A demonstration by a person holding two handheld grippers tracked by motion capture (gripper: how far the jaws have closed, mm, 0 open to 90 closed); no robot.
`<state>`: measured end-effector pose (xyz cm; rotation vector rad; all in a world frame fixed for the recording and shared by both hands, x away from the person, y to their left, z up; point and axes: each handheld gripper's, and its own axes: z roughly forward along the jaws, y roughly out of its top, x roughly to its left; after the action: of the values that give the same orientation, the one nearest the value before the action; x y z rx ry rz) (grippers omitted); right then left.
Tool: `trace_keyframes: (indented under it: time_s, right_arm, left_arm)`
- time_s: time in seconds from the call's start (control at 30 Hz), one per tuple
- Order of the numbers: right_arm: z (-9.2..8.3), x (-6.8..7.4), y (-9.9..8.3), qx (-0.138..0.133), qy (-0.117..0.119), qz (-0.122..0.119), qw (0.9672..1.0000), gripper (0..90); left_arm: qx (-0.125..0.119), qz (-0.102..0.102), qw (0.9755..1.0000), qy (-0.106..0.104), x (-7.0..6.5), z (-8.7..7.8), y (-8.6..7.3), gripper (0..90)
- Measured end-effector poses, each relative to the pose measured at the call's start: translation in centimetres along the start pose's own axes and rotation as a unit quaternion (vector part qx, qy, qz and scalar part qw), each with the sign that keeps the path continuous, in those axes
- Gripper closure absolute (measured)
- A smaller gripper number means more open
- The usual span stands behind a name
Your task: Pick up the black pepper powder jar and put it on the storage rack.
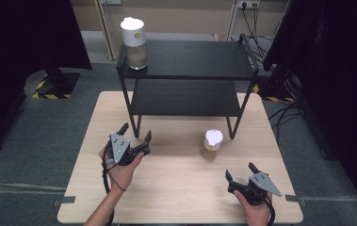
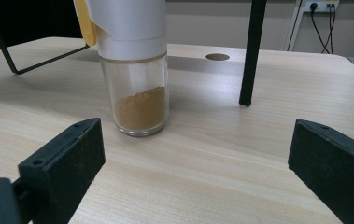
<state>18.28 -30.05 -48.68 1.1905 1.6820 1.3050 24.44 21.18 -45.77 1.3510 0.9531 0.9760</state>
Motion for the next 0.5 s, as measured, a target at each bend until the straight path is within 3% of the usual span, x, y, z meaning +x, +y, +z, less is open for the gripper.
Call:
trace_keyframes:
  time_s: [0.17, 0.5]
  right_arm:
    - [0.0, 0.0, 0.0, 0.0, 0.0, -0.001, 1.0, 4.1]
    - [0.0, 0.0, -0.1, -0.002, 0.001, -0.001, 1.0, 4.1]
  left_arm:
    - [0.014, -0.001, 0.9999, -0.002, 0.0, -0.1, -1.1, 14.0]
    - [0.054, -0.005, 0.9985, -0.014, 0.2, -0.3, -4.8, 13.4]
